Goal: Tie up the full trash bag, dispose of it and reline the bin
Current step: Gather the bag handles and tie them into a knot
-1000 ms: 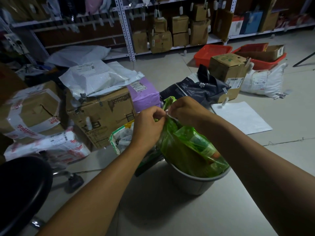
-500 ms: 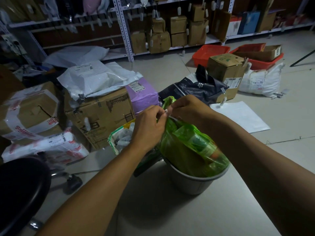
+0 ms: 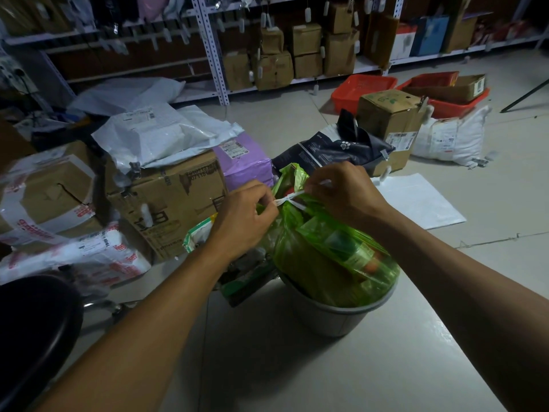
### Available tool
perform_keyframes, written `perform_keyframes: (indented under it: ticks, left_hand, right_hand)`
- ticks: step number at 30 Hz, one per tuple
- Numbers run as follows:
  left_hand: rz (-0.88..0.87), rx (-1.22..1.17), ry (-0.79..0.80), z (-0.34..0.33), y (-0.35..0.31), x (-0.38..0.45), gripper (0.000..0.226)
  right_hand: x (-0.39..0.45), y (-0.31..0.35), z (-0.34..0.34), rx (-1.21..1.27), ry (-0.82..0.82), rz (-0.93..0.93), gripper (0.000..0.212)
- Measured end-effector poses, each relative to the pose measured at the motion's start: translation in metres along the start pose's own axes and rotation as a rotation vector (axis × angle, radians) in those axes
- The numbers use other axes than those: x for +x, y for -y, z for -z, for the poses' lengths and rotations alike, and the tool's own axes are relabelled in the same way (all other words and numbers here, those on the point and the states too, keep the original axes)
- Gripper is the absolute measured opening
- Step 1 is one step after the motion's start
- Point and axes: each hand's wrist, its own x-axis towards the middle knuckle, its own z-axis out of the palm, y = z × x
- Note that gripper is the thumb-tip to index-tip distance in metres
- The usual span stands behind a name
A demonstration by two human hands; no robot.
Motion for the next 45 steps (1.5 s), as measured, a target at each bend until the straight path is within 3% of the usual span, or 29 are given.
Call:
perform_keyframes:
  ticks: [14,24,30,45]
  left_hand:
    - [0.029,-0.003,0.029,-0.002,0.003,0.004,0.013]
    - [0.251,-0.088,0.094,-0.009,0.004,0.004,0.013]
    - [0.171,-0.095,0.107,-0.009,0.002,0.005,0.01]
    - [0.211,-0.231,0.111,-0.013,0.001,0.014,0.013]
  right_hand:
    - [0.0,0.0,-0.001,-0.029,-0.002,-0.009,0.017]
    - [-0.006,0.003,-0.007,0.107,-0.012,-0.106,0.014]
    - [-0.011,-0.002,-0.002,0.11,-0.035,-0.093,0.012]
    - [-0.017,0.0,-0.007,-0.062,-0.052,0.005,0.017]
